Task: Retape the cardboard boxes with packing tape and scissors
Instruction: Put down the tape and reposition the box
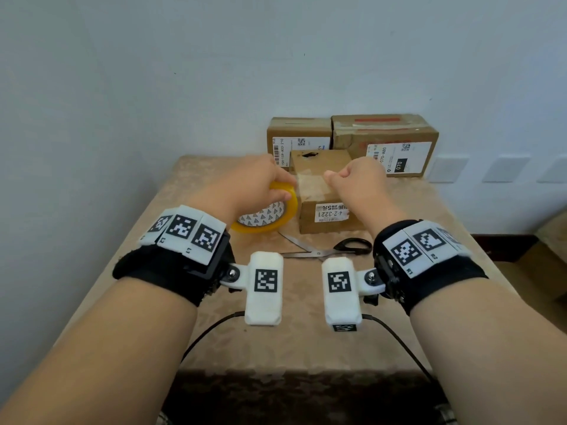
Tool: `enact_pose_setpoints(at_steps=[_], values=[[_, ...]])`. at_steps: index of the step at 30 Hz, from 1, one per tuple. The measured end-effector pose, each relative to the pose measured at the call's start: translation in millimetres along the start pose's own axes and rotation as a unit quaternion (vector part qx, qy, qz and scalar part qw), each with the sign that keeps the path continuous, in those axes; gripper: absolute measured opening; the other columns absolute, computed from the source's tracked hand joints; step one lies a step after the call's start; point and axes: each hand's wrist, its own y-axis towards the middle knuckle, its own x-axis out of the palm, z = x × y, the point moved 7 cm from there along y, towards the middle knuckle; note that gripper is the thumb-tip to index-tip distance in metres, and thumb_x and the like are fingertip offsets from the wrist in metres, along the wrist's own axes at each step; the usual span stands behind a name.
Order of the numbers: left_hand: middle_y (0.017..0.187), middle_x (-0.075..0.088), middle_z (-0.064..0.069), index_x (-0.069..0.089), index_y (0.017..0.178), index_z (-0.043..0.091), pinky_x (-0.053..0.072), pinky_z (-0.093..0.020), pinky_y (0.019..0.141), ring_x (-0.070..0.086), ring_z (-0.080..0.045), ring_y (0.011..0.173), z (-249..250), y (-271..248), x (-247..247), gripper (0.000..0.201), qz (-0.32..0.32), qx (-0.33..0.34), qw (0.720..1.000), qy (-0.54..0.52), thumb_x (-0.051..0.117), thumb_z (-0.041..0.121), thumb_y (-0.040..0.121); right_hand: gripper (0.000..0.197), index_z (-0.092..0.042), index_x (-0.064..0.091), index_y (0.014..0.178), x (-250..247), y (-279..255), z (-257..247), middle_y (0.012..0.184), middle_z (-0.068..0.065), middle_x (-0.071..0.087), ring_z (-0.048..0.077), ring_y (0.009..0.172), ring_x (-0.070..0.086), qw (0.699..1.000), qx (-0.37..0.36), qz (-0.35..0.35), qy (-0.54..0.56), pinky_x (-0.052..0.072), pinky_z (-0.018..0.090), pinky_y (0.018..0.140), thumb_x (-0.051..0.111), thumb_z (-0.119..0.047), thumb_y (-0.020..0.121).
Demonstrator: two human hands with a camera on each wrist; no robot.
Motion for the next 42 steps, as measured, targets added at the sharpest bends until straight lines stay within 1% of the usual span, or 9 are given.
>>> enact_pose_setpoints(at_steps=[6,10,14,18,20,23,27,36,42], values=[[0.125,0.056,0.000,0.061,0.124,0.033,0.035,-0.036,0.100,0.042,-0.020,0.121,-1,16,1,0.033,-0.021,-0.010,1.000,0.007,0.060,0.035,0.091,0.047,-0.012,0.047,0.051,13,10,6,0.051,-0.001,0.044,0.018,0.053,0.051,0.999,0.000,-0.019,-0.042,0.043,0.029,0.067,0.060,-0.030,0.092],[0.132,0.056,0.004,0.062,0.122,0.035,0.037,-0.036,0.102,0.047,-0.019,0.123,-5,23,9,0.031,-0.052,-0.016,0.999,0.003,0.061,0.035,0.090,0.031,-0.007,0.067,0.071,21,15,10,0.064,0.003,0.056,0.023,0.068,0.060,0.996,0.000,-0.027,-0.081,0.047,0.030,0.067,0.062,-0.031,0.089],[0.132,0.054,0.002,0.061,0.123,0.037,0.039,-0.040,0.104,0.045,-0.020,0.123,-4,28,15,0.032,-0.065,-0.012,0.998,0.021,0.060,0.037,0.090,0.032,-0.009,0.060,0.080,23,14,11,0.078,0.006,0.055,0.023,0.072,0.055,0.988,-0.012,-0.019,-0.151,0.042,0.028,0.059,0.066,-0.039,0.087],[0.129,0.055,0.002,0.060,0.124,0.034,0.036,-0.037,0.101,0.043,-0.021,0.123,0,27,16,0.033,-0.063,0.010,0.997,0.036,0.058,0.037,0.092,0.061,-0.010,0.043,0.127,-2,7,23,0.126,0.011,0.046,0.026,0.115,0.047,0.992,0.014,0.033,-0.125,0.042,0.041,0.099,0.072,-0.041,0.083],[0.130,0.056,0.003,0.061,0.124,0.033,0.037,-0.038,0.100,0.044,-0.021,0.122,1,25,16,0.033,-0.057,0.022,0.997,0.043,0.058,0.038,0.091,0.046,-0.010,0.043,0.136,-7,-1,5,0.141,0.012,0.041,0.028,0.131,0.039,0.986,-0.094,0.035,-0.135,0.030,0.042,0.111,0.057,-0.024,0.094],[0.128,0.057,0.001,0.056,0.124,0.029,0.040,-0.034,0.093,0.048,-0.019,0.115,-1,23,14,0.038,-0.033,0.017,0.999,0.021,0.063,0.037,0.088,0.053,-0.011,0.021,0.152,31,-24,-17,0.160,0.006,0.017,0.019,0.148,0.012,0.937,-0.239,-0.156,-0.202,-0.002,0.039,0.119,0.034,-0.022,0.102],[0.127,0.053,-0.001,0.049,0.125,0.025,0.037,-0.029,0.085,0.050,-0.020,0.111,-14,14,9,0.051,-0.001,-0.010,0.999,-0.030,0.071,0.039,0.081,0.067,-0.017,-0.004,0.154,51,-32,7,0.162,0.000,-0.007,0.014,0.149,-0.005,0.896,-0.189,-0.249,-0.316,-0.010,0.046,0.117,0.017,-0.052,0.101],[0.123,0.048,0.000,0.053,0.131,0.034,0.035,-0.030,0.088,0.046,-0.021,0.114,-22,6,4,0.045,-0.015,-0.030,0.999,-0.016,0.062,0.042,0.088,0.056,-0.025,-0.002,0.154,51,-23,16,0.162,-0.008,-0.004,0.009,0.148,-0.002,0.905,-0.205,-0.204,-0.313,-0.004,0.037,0.119,0.025,-0.018,0.106],[0.115,0.050,0.004,0.054,0.126,0.043,0.032,-0.033,0.084,0.038,-0.017,0.111,-26,8,10,0.039,-0.059,-0.018,0.993,0.103,0.061,0.045,0.087,0.054,-0.027,0.011,0.155,46,-23,12,0.162,-0.009,0.006,0.010,0.148,0.005,0.918,-0.201,-0.206,-0.272,-0.002,0.042,0.119,0.021,-0.042,0.104]])
